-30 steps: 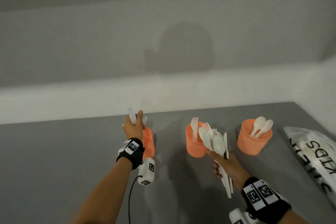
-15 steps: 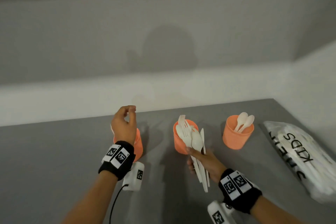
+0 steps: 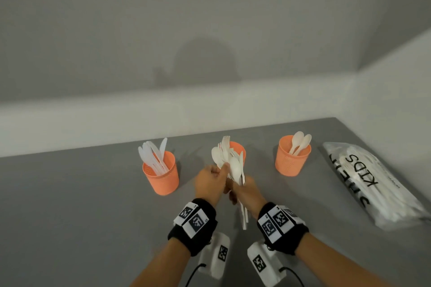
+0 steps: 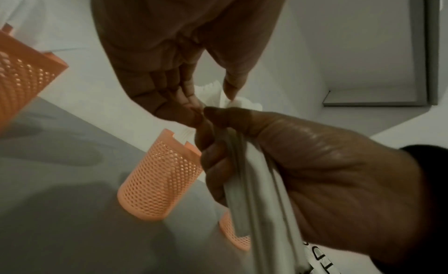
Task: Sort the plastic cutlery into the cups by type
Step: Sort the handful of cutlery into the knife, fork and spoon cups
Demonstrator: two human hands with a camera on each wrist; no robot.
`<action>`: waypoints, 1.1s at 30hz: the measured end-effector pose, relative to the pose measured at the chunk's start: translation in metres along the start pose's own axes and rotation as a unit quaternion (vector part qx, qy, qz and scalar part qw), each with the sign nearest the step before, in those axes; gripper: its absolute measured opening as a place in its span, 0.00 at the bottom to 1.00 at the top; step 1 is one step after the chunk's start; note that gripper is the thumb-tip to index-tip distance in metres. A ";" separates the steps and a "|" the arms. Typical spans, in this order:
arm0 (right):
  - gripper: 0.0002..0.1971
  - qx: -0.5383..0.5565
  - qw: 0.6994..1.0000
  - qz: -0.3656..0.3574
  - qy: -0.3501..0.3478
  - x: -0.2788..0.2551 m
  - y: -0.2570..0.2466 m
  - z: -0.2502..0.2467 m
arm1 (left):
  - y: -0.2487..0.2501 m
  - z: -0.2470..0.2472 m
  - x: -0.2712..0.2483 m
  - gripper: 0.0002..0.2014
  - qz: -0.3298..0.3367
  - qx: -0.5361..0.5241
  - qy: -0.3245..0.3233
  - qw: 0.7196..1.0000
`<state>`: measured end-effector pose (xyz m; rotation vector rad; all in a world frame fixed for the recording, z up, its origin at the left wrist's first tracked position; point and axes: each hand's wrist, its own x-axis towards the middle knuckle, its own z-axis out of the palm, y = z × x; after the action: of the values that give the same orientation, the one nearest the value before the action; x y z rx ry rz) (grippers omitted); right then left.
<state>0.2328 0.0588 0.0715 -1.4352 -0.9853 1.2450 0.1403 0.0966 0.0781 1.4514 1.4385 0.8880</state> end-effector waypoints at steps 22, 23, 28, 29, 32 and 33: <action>0.16 -0.078 0.990 -0.073 0.089 -0.017 0.022 -0.009 | 0.020 0.016 0.002 0.18 0.034 -0.065 0.026 0.997; 0.16 -0.084 0.990 -0.076 0.080 -0.017 0.021 -0.011 | 0.022 0.020 0.001 0.18 0.036 -0.072 0.029 0.996; 0.09 -0.035 0.997 -0.045 0.047 -0.015 0.019 -0.023 | 0.028 0.031 0.009 0.17 -0.009 -0.084 0.046 0.995; 0.09 -0.013 0.998 -0.045 0.042 -0.015 0.018 -0.026 | 0.027 0.034 0.011 0.16 -0.024 -0.086 0.044 0.995; 0.14 0.042 0.998 -0.048 0.029 -0.014 0.015 -0.034 | 0.023 0.044 0.012 0.10 -0.035 -0.098 0.057 0.993; 0.15 0.049 0.997 -0.045 0.030 -0.014 0.015 -0.037 | 0.020 0.048 0.013 0.12 -0.035 -0.103 0.054 0.993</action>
<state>0.2671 0.0363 0.0605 -1.3298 -0.9255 1.1622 0.1931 0.1058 0.0788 1.2080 1.4221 1.0517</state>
